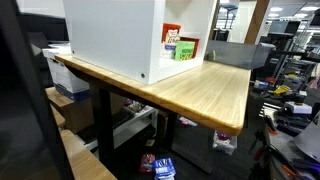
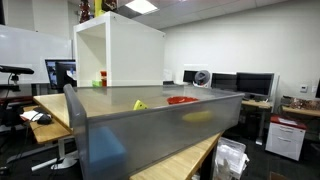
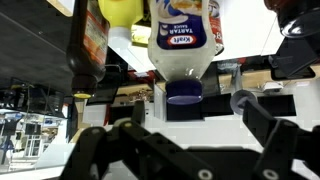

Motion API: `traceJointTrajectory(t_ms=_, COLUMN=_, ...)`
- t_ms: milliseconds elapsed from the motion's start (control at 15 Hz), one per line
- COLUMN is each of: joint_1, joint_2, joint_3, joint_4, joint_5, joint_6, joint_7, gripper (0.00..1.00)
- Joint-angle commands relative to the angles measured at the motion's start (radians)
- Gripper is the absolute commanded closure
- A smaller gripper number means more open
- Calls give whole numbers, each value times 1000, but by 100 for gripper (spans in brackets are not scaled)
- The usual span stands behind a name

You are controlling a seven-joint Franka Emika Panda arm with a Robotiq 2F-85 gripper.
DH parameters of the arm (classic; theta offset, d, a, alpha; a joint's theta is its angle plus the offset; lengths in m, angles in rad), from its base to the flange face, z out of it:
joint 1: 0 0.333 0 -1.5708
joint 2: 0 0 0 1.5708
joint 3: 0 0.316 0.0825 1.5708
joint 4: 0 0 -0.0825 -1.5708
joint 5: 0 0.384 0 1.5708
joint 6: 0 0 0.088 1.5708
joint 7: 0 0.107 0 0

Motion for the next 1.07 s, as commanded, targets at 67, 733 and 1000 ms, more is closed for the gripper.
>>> traceJointTrajectory(t_ms=67, joint_1=14, joint_2=-28, joint_3=7, joint_4=27, joint_5=17, joint_6=-72, joint_7=-61, gripper=0)
traceJointTrajectory(t_ms=733, joint_1=71, joint_2=-237, joint_3=-27, joint_4=-165, joint_5=229, joint_6=-311, joint_7=-66, gripper=0)
traceJointTrajectory(t_ms=1000, joint_1=96, joint_2=-337, joint_3=-53, joint_4=-327, joint_5=315, joint_6=-291, joint_7=-49, gripper=0)
